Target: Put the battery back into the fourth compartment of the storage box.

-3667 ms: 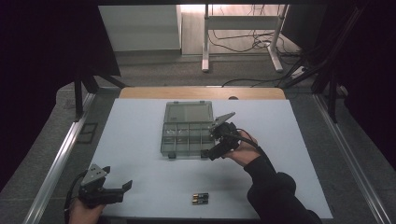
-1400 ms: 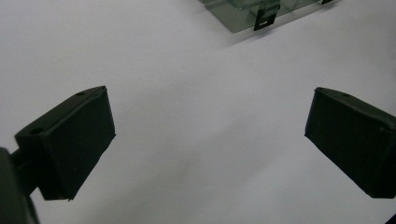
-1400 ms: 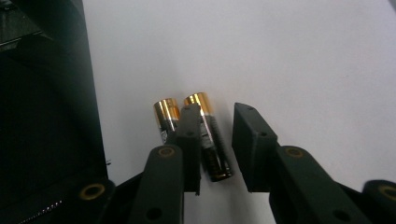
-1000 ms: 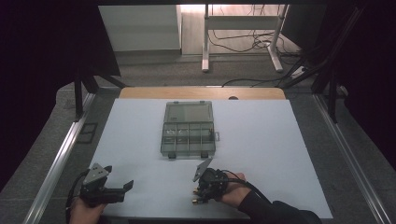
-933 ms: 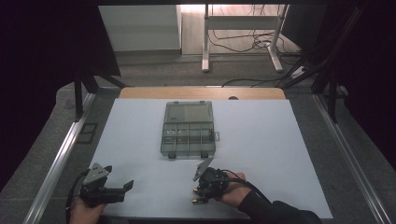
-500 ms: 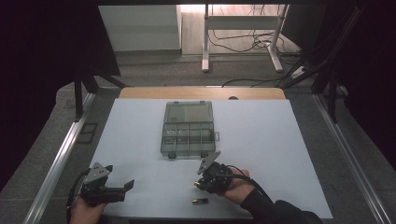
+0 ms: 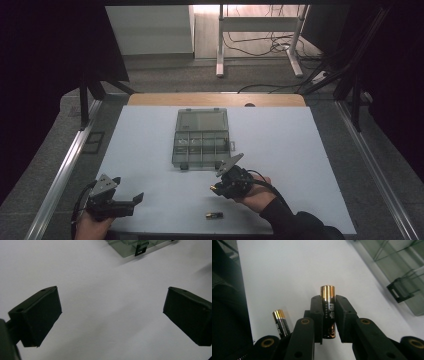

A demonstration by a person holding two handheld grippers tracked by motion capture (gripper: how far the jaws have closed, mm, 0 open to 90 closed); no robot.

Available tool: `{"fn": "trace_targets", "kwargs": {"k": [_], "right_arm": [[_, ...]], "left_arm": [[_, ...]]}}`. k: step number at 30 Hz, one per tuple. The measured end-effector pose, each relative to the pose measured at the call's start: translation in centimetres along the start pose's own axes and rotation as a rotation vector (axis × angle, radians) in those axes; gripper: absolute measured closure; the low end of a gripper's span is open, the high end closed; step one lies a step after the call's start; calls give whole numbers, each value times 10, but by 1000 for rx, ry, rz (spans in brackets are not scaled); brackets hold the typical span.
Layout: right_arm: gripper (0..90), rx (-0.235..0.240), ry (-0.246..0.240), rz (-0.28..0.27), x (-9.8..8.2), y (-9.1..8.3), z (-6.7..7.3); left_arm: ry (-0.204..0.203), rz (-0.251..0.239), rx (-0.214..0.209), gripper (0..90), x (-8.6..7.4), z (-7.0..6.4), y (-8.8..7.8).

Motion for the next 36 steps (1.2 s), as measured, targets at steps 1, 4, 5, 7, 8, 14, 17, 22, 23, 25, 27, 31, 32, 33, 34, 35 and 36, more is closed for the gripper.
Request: {"fn": "trace_targets", "kwargs": {"k": [1,4,5,7,8,14,17,22,23,25,27,31,32,33,34,35,36], "right_arm": [[768,-2,3,-5,1,-1,-1],[768,-12,0,-19,3,-3,-6],[767,-16,1,-21,3,-4,-7],[767,-24,3,-29,5,-6,-9],[768,-28,4,-34,7,-7,-10],[767,-44,24,-55,11,-11,-18],[767,-50,29,-58,11,-11,-21],[767,-59,44,-60,13,-11,-27],[767,-60,48,-61,13,-11,-28],[768,-63,53,-65,14,-11,-30],[767,-67,55,-67,14,-11,-32],[767,-77,61,-68,15,-12,-36],[767,-79,62,-68,15,-12,-37],[767,-81,64,-68,15,-12,-38],[767,-84,64,-72,16,-12,-39],[767,-87,69,-72,16,-12,-39],[767,-88,70,-74,17,-13,-41]], "left_arm": [[0,0,0,24,0,0,0],[0,0,0,24,0,0,0],[0,0,1,24,0,0,0],[0,0,0,24,0,0,0],[0,0,1,24,0,0,0],[-1,1,1,24,0,0,0],[-1,1,1,25,0,0,0],[-1,2,1,25,0,0,0],[-1,2,1,25,0,0,0],[0,2,1,25,0,0,0],[0,3,1,25,0,0,0],[0,4,1,25,0,0,0],[0,4,1,26,0,0,0],[0,4,1,26,0,0,0],[0,4,1,26,0,0,0],[1,4,1,26,0,0,0],[1,4,1,26,0,0,0]]}}
Point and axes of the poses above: each handheld gripper's, and its own axes: y roughly forward along the jaws, x roughly out of its top, z roughly to its left, the point moved 3 cm from there along y, roughly forward along the jaws, and after that the axes turned 9 degrees about -z, right-handed, at the moved point
